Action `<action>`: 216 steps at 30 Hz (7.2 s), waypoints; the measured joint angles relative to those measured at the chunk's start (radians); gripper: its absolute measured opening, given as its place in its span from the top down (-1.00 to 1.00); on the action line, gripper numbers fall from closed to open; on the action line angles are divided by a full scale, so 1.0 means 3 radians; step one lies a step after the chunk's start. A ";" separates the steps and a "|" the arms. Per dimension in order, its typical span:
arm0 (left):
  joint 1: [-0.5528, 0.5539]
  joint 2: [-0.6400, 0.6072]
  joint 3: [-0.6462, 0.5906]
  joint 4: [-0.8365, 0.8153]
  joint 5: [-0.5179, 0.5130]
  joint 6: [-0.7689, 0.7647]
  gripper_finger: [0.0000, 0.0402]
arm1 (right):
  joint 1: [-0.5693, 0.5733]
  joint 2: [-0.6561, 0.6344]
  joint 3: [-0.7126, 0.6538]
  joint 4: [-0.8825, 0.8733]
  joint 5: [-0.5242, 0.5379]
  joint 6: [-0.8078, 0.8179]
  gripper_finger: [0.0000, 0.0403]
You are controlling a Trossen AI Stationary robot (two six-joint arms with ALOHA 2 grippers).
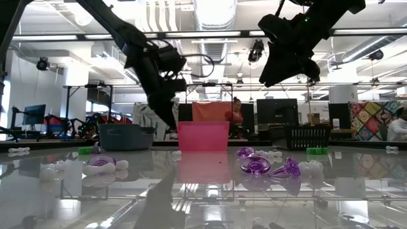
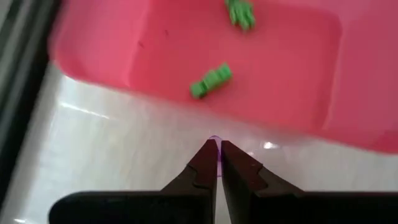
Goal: Sort Halloween decoration
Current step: Put the purple witch hat toy into the blue bin, then put the green skeleton toy into the pink bin, then put the white bone toy into the black bin
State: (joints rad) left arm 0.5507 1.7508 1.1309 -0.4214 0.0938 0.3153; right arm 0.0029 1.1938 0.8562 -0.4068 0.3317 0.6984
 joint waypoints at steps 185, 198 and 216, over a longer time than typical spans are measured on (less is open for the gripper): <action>-0.2796 -0.0588 -0.1700 0.2202 -0.2113 -0.2460 0.67 | 0.0038 0.0383 0.0032 0.0843 -0.0614 -0.1188 0.64; -0.2794 0.0116 -0.1332 0.2222 -0.2116 -0.2389 0.58 | 0.0050 0.0443 0.0032 0.0826 -0.0572 -0.1189 0.64; -0.2791 0.0206 -0.1353 0.2072 -0.2350 -0.2584 0.25 | 0.0050 0.0459 0.0032 0.0825 -0.0573 -0.1191 0.64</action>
State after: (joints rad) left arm -0.2866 1.8126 0.7249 0.2001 -0.6113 -0.4599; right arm 0.0177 1.3315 0.8658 -0.1593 0.1596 0.3412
